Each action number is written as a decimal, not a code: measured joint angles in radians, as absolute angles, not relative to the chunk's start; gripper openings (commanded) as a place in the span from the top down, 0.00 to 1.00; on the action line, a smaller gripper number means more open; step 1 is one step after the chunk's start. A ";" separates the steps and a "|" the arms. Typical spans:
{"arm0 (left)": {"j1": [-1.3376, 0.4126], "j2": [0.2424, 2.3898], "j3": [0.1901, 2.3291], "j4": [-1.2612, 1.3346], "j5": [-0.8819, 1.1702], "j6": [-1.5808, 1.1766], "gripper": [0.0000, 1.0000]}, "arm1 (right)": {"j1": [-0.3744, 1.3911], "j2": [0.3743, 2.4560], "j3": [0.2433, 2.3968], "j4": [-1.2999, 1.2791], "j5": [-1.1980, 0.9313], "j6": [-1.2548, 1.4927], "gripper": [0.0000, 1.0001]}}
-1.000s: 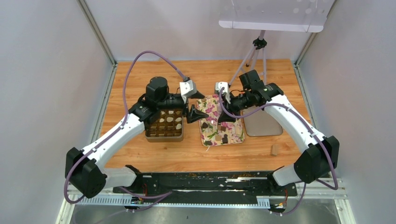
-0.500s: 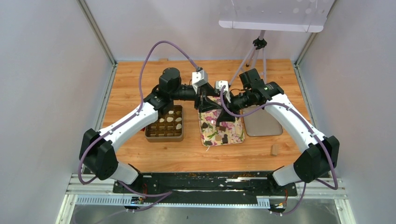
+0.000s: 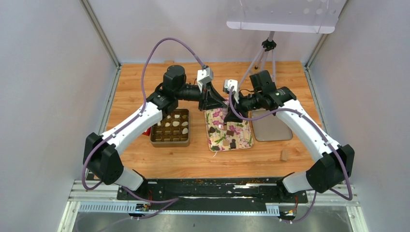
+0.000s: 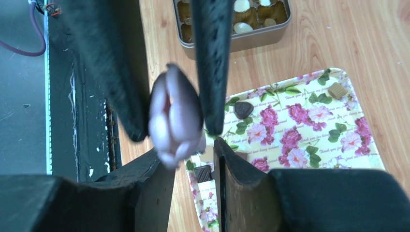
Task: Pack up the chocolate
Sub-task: Adjust the clamp.
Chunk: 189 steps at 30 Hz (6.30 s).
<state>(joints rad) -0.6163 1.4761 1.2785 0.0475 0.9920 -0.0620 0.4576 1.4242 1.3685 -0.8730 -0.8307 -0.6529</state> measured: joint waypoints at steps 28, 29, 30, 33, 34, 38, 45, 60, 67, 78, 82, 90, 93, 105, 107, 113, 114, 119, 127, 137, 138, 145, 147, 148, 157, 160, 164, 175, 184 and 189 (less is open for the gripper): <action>-0.403 1.436 1.218 0.611 1.109 -0.681 0.99 | 0.442 1.423 1.191 -0.439 -1.045 -0.329 0.78; -0.393 1.436 1.210 0.622 1.109 -0.688 0.94 | 0.437 1.423 1.187 -0.430 -1.050 -0.315 0.81; -0.384 1.436 1.203 0.628 1.111 -0.691 0.79 | 0.430 1.422 1.184 -0.427 -1.053 -0.310 0.83; -0.356 1.433 1.179 0.633 1.128 -0.679 0.03 | 0.411 1.414 1.185 -0.453 -1.050 -0.336 0.92; -0.347 1.425 1.168 0.609 1.137 -0.641 0.01 | 0.406 1.410 1.188 -0.480 -1.040 -0.360 0.94; -0.337 1.322 1.178 0.093 1.024 -0.181 0.00 | 0.393 1.400 1.233 -0.651 -0.940 -0.522 0.97; -0.441 1.085 1.187 -0.458 0.714 0.533 0.00 | 0.390 1.405 1.332 -0.966 -0.696 -0.835 0.99; -0.668 1.349 1.385 -0.625 0.682 0.651 0.20 | 0.507 1.423 1.398 -1.145 -0.453 -0.998 0.98; -0.688 1.490 1.484 -0.670 0.718 0.597 0.52 | 0.507 1.410 1.416 -1.144 -0.452 -0.981 0.96; -0.693 1.527 1.512 -0.750 0.700 0.621 0.75 | 0.496 1.344 1.428 -1.140 -0.476 -0.942 0.96; -0.684 1.515 1.472 -0.733 0.733 0.638 0.78 | 0.459 1.317 1.438 -1.146 -0.557 -0.919 0.89; -0.546 1.501 1.393 -0.632 1.000 0.549 0.81 | 0.411 1.302 1.467 -1.135 -0.762 -0.857 0.38; -0.521 1.501 1.391 -0.604 1.069 0.500 0.82 | 0.390 1.298 1.452 -1.109 -0.831 -0.772 0.36; -0.510 1.507 1.302 -0.366 1.208 0.222 0.82 | 0.340 1.332 1.371 -0.814 -1.089 -0.356 0.39; -0.509 1.507 1.295 -0.319 1.216 0.182 0.82 | 0.340 1.336 1.365 -0.780 -1.101 -0.327 0.39; -0.505 1.508 1.247 -0.169 1.239 0.036 0.83 | 0.337 1.336 1.333 -0.739 -1.108 -0.284 0.42; -0.503 1.509 1.243 -0.152 1.243 0.016 0.83 | 0.331 1.335 1.330 -0.734 -1.114 -0.276 0.42; -0.493 1.509 1.200 0.013 1.250 -0.139 0.83 | 0.255 1.289 1.290 -0.628 -1.147 -0.222 0.40; -0.491 1.522 1.075 0.587 1.229 -0.591 0.83 | 0.227 1.149 1.164 -0.358 -1.142 -0.118 0.38; -0.511 1.539 1.097 0.768 1.229 -0.708 0.82 | 0.239 1.238 1.163 -0.141 -1.119 0.022 0.40; -0.511 1.545 1.102 0.771 1.228 -0.713 0.82 | 0.242 1.248 1.164 -0.124 -1.116 0.035 0.41; -0.509 1.568 1.108 0.778 1.219 -0.717 0.83 | 0.267 1.269 1.168 -0.083 -1.126 0.073 0.46; -0.509 1.570 1.108 0.777 1.218 -0.717 0.83 | 0.272 1.269 1.170 -0.084 -1.131 0.075 0.46; -0.510 1.573 1.108 0.776 1.217 -0.716 0.83 | 0.275 1.269 1.172 -0.084 -1.133 0.077 0.47; -0.511 1.596 1.108 0.774 1.206 -0.716 0.82 | 0.285 1.267 1.172 -0.085 -1.135 0.078 0.59; -0.511 1.598 1.108 0.773 1.203 -0.716 0.82 | 0.285 1.267 1.172 -0.085 -1.135 0.078 0.72; -0.511 1.598 1.111 0.770 1.204 -0.708 0.80 | 0.286 1.267 1.172 -0.086 -1.137 0.081 0.81; -0.510 1.597 1.246 0.277 1.107 -0.343 0.00 | 0.287 1.267 1.180 -0.142 -1.129 0.019 0.91; -0.362 1.432 1.330 -0.412 0.866 0.185 0.00 | 0.270 1.201 1.064 -0.358 -1.012 -0.268 0.76; -0.299 1.312 1.249 -0.514 0.783 0.259 0.00 | 0.265 1.187 0.942 -0.364 -0.953 -0.296 0.75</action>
<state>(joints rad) -0.2989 1.3125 1.2488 -0.5140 0.7830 0.2588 0.2649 1.1873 0.9421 -0.3645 -0.9527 -0.2958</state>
